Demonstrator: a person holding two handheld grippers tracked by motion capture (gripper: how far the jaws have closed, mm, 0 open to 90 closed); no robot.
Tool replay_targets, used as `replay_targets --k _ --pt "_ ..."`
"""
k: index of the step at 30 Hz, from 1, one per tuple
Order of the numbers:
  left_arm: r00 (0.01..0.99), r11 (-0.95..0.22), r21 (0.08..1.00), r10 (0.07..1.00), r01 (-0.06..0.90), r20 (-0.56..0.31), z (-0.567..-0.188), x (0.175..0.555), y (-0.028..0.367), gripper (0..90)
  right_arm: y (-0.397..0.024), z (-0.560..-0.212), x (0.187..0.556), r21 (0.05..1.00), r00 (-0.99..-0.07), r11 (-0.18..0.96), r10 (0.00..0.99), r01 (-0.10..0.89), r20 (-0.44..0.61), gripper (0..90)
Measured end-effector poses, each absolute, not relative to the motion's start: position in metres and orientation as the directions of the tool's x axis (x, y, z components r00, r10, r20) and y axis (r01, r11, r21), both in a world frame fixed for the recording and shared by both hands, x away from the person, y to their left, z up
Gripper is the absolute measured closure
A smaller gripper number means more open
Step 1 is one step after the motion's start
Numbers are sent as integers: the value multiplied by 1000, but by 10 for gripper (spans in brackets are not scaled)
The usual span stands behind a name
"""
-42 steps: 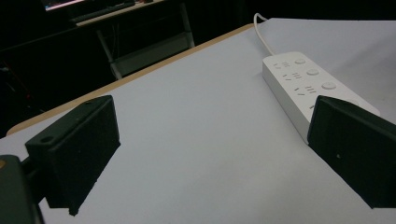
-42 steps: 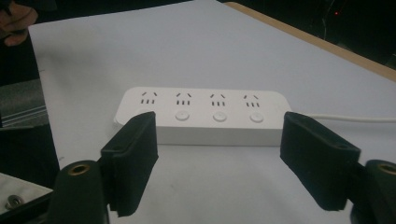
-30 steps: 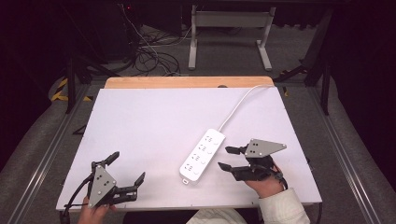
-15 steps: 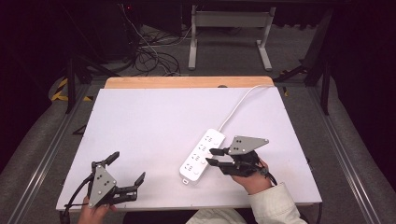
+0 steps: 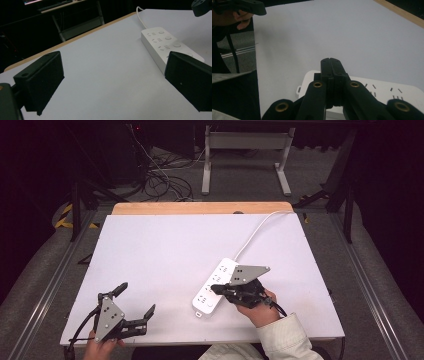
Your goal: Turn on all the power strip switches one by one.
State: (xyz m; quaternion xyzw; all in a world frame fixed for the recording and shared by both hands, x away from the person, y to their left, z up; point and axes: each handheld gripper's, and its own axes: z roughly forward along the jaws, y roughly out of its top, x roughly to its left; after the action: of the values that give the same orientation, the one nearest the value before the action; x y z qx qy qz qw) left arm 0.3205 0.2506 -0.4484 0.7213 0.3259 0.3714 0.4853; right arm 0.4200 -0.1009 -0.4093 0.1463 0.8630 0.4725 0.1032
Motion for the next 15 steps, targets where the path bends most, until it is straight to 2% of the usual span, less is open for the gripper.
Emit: replay_targets --k 5,15 --pt "512 -318 942 830 111 220 -448 321 250 26 -101 -409 420 845 -936 505 353 176 -15 900" --pt "513 -330 937 827 111 230 -448 320 250 26 -81 -416 418 751 -929 623 369 220 -34 900"
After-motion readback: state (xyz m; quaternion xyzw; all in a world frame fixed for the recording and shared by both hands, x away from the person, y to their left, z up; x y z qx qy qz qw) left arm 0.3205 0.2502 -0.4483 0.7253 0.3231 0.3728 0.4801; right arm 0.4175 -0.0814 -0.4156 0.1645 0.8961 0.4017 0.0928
